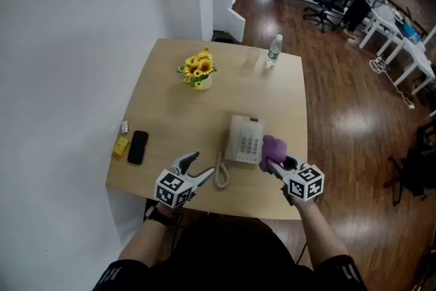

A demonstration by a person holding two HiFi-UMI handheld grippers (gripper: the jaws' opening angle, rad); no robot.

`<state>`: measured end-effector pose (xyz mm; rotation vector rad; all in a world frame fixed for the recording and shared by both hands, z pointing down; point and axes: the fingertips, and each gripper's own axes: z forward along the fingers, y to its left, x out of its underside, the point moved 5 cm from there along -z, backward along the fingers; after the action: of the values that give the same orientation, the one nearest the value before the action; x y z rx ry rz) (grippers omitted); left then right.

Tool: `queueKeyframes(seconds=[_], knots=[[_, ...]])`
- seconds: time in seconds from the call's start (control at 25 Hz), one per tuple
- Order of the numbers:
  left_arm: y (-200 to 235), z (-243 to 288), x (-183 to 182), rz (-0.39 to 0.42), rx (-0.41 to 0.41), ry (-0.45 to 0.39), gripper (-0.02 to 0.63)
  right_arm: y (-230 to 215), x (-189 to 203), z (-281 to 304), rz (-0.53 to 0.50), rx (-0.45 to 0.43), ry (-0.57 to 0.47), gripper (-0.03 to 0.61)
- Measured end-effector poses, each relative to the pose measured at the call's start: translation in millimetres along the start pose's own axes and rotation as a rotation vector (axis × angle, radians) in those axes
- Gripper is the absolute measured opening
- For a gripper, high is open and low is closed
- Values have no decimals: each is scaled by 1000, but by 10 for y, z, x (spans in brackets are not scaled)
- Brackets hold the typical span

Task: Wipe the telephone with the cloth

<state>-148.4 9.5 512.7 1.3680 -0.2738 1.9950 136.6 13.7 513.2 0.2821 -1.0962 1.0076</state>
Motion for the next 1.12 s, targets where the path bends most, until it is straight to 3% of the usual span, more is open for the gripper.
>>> queueKeyframes(seconds=[0.24, 0.6, 0.92, 1.12], knots=[[-28, 260, -121, 1, 12, 15, 296, -304, -323, 661, -193, -36, 112, 144], [14, 525, -163, -15, -7, 44, 296, -637, -621, 1779, -403, -93, 285, 144], [55, 611, -89, -61, -42, 64, 296, -832, -400, 2481, -559, -80, 459, 144], [122, 616, -56, -82, -79, 75, 296, -791, -173, 2648, -690, -122, 518, 143]])
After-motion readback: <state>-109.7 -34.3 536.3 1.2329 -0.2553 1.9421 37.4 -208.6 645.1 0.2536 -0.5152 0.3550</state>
